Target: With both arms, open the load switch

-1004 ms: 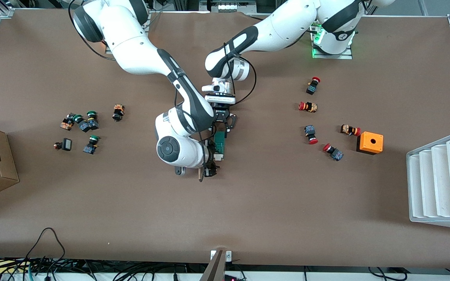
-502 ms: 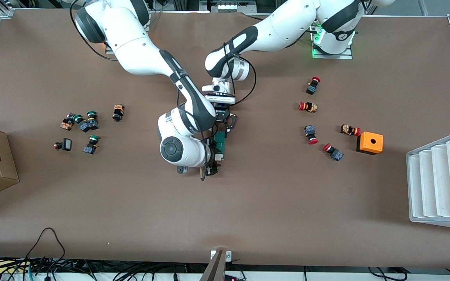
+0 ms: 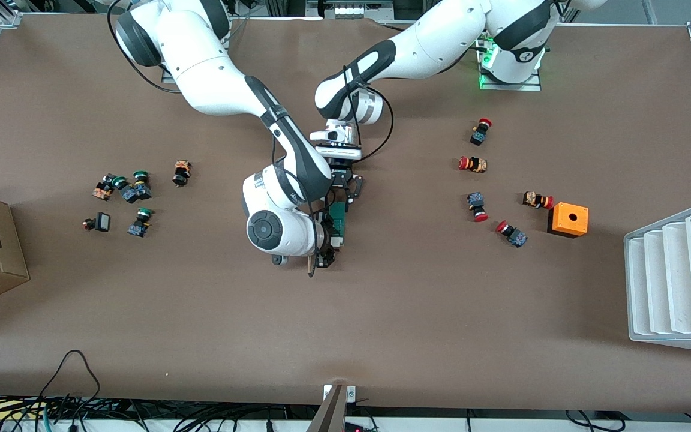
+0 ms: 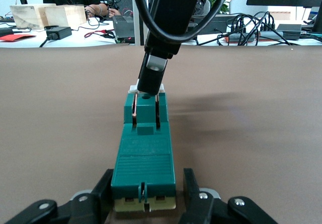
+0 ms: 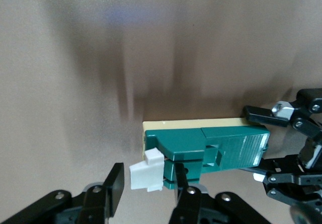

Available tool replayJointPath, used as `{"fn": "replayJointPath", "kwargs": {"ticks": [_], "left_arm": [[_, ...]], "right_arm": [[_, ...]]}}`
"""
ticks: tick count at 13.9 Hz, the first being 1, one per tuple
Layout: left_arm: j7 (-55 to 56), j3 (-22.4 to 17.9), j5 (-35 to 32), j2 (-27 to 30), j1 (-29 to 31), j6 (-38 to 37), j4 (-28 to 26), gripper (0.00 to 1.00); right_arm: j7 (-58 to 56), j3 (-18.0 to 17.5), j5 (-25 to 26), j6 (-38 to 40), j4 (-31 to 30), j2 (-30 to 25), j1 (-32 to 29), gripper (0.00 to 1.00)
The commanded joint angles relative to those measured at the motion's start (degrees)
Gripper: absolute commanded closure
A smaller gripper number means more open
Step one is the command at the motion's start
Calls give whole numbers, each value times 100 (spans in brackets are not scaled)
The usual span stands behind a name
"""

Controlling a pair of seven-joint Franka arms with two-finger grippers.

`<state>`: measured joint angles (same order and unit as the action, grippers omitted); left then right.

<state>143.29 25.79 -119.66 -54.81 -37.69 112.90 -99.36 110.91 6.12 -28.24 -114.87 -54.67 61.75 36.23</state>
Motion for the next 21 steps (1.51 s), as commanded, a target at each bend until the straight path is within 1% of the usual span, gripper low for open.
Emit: {"fn": "replayJointPath", "kwargs": {"ticks": [1,8,12,13,16,21], "left_arm": [[164,-65,-181,-249,-28,92,180,40],[164,-65,-181,-249,-28,92,189,40],[164,-74,-181,-249,-28,101,189,40],[164,-74,-190,-249,-28,101,189,40],[164,-74,-260,-275,-19,101,189,40],[173,-74,-269,-346,-19,92,303,40]], "right_arm": [[176,39,-112,44,185,127,51,55],[220,39,-112,-44,185,232,86,55],[282,30,-112,-1,185,232,121,72],[291,30,-120,17,185,224,121,75],[291,30,-112,35,185,188,130,79],[273,30,-85,123,176,92,113,79]]}}
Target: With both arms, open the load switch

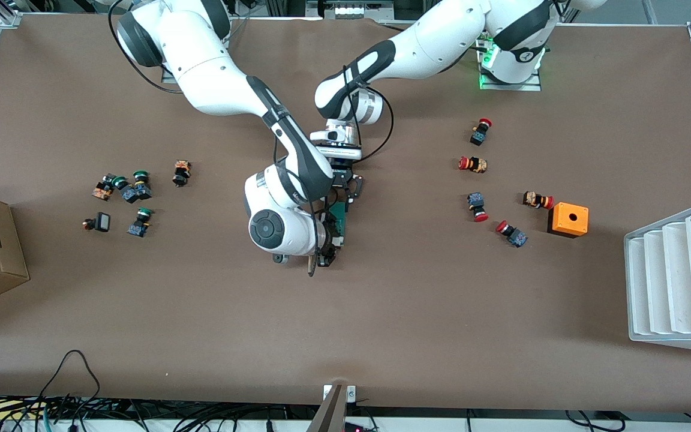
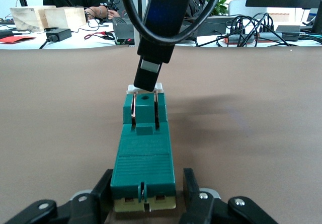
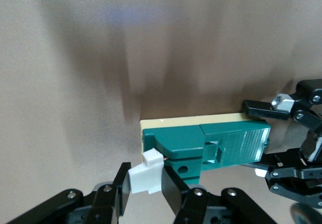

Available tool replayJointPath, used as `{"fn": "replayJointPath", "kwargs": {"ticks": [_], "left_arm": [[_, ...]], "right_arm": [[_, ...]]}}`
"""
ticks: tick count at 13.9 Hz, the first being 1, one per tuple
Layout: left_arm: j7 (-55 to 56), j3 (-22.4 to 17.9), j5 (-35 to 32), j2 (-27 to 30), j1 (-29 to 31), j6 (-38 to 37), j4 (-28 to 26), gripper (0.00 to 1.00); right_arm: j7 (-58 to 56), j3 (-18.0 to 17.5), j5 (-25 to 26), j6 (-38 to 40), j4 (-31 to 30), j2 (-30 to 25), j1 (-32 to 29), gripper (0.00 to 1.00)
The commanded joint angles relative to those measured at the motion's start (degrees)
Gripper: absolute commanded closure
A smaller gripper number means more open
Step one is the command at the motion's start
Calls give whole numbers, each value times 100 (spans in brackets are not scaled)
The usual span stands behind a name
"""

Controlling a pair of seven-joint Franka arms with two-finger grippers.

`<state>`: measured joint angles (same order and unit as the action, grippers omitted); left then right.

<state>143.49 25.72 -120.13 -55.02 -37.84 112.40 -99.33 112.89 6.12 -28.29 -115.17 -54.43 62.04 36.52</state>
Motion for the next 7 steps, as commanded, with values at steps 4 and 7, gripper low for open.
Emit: {"fn": "replayJointPath", "kwargs": {"ticks": [4,7], "left_arm": [[153,-67,-222,-325,-5,151,300,40],[153,-67,-222,-325,-5,151,300,40]], "right_arm": [[75,21,-46,258,109,-69,83,79],[57,21,-28,276,47,-122,101,79]]}}
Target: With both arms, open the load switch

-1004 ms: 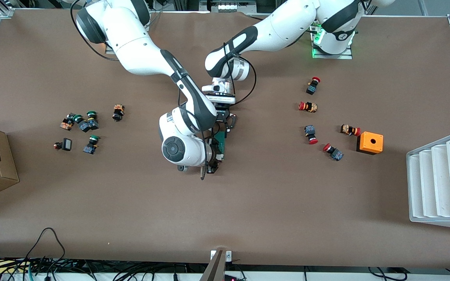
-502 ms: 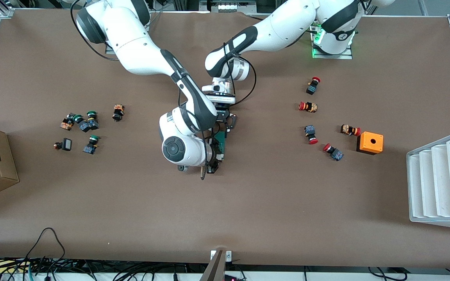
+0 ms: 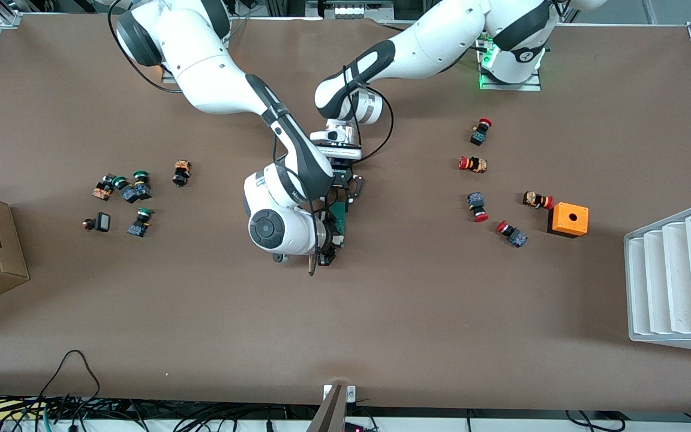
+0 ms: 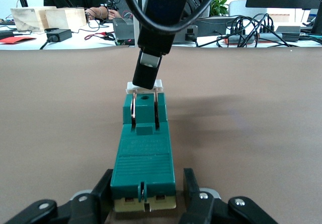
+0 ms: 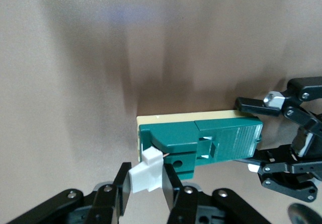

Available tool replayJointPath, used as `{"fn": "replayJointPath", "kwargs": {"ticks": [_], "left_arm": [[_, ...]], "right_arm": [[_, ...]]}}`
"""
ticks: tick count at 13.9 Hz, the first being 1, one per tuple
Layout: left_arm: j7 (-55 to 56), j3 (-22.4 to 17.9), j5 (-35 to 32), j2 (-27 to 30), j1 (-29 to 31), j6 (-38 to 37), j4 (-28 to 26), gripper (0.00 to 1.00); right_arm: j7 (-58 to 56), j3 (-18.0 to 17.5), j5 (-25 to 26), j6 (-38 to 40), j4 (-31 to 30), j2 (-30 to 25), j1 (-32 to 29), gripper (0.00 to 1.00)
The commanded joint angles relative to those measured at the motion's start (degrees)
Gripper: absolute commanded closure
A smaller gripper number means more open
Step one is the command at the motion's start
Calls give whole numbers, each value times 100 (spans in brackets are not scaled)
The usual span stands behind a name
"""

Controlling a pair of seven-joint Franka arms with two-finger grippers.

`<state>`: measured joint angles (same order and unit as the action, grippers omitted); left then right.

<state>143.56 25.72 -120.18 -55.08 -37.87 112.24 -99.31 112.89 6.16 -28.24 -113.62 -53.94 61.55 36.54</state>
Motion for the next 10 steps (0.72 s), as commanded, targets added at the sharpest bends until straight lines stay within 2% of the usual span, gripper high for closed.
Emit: {"fn": "replayJointPath", "kwargs": {"ticks": [1,10], "left_arm": [[146,-67,-216,-319,-1,158,298,40],[146,-67,-216,-319,-1,166,298,40]], "right_arm": [[49,16,-33,121,-29,-108,99,78],[31,8,90,235,-90,-248,161,77]]}}
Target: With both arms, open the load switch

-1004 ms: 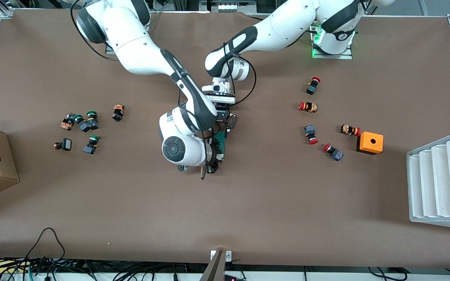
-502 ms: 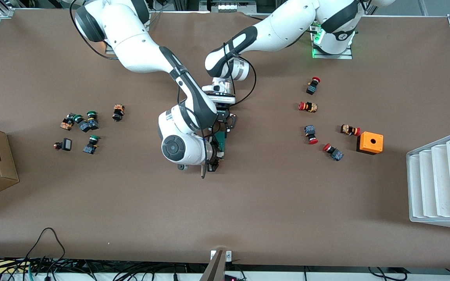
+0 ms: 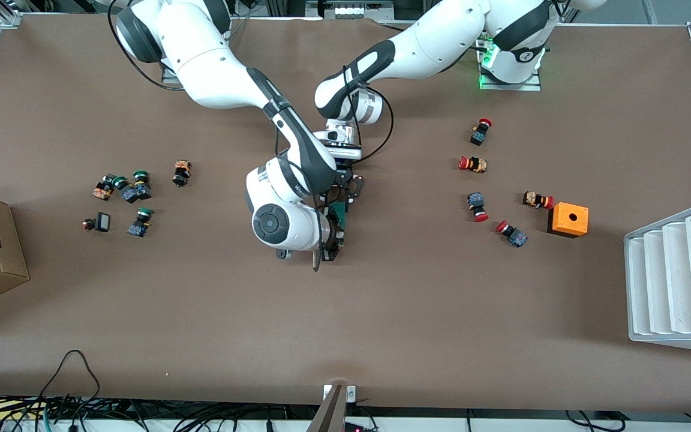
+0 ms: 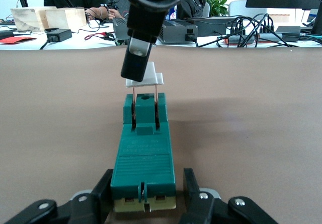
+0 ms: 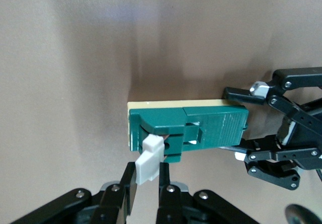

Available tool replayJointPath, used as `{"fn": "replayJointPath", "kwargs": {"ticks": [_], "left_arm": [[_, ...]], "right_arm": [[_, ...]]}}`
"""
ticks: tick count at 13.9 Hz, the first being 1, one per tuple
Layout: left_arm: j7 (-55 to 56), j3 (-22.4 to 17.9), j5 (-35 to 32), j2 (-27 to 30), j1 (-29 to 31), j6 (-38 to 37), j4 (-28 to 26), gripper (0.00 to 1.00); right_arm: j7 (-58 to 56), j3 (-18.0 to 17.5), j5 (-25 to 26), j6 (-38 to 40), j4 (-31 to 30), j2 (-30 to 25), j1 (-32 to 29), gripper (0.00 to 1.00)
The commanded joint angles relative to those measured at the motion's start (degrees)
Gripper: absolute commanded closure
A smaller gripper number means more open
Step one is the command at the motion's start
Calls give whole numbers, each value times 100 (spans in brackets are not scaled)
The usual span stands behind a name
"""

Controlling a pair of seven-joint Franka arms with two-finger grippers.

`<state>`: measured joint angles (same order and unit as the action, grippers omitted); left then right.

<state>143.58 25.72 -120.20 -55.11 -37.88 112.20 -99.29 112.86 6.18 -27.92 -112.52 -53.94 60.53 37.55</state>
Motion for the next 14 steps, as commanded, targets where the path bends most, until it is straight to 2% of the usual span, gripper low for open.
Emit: {"fn": "replayJointPath", "kwargs": {"ticks": [1,14], "left_arm": [[144,-67,-215,-316,-1,171,296,40],[153,-138,-206,-387,-9,162,357,40]], "right_arm": [[25,6,111,125,-125,-164,59,77],[-318,-55,138,169,-679,-595,6,77]]}}
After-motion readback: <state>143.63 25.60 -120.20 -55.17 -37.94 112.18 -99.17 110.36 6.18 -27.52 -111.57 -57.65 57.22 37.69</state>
